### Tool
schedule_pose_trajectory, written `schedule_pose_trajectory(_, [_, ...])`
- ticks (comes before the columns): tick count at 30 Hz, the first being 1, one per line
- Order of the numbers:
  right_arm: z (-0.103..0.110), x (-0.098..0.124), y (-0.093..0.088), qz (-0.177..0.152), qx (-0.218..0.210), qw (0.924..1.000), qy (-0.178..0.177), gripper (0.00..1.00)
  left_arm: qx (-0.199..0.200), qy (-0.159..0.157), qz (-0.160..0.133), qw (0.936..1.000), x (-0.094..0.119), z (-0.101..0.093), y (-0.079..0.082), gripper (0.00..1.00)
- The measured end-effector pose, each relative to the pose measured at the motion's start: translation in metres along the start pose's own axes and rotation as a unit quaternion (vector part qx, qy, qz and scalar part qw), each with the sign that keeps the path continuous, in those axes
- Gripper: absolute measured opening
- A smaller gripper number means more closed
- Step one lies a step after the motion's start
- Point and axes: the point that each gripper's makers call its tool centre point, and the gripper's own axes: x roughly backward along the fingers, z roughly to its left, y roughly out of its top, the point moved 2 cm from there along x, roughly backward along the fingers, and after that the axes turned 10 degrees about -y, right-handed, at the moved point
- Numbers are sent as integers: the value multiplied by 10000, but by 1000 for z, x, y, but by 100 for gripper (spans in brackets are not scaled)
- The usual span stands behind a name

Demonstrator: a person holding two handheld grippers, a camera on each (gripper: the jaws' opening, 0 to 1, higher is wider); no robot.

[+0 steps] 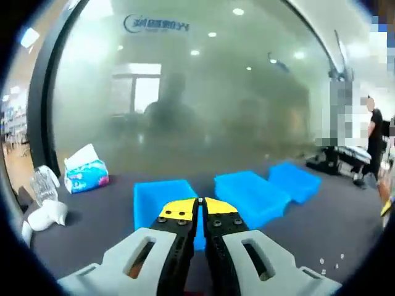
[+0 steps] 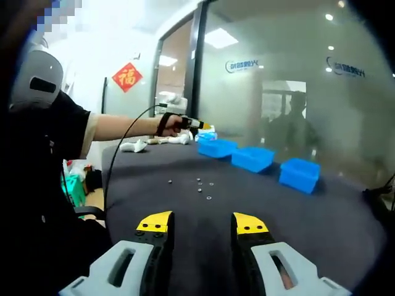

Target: Sort the screws, nuts, and washers into the corresponding bins

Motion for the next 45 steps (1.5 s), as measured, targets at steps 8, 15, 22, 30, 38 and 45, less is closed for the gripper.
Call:
schedule_pose_trajectory(8, [-1,2,2,-34,-67,9999,-74,33,-3,186,259,9995,-23,15,-13,2])
schedule_pose_trajectory(15, [-1,4,2,-32,-79,9999,-73,32,-1,224,290,9993,-28,18,-20,3])
schedule_pose_trajectory(22, [-2,3,1,-40,-79,9999,-51,32,-57,152,246,9996,-29,15,-21,26])
schedule_pose_trajectory(30, [-2,1,1,-56,-108,9999,-7,32,-21,-7,152,9999,-23,6,-13,37])
schedule_pose_trajectory(38, [-1,-2,-1,-68,-98,9999,25,32,52,-143,94,9998,-3,4,-14,37])
schedule_pose_trajectory(45, [-3,-1,1,-111,-131,9999,-23,32,137,-389,-182,9990,34,-10,-12,37])
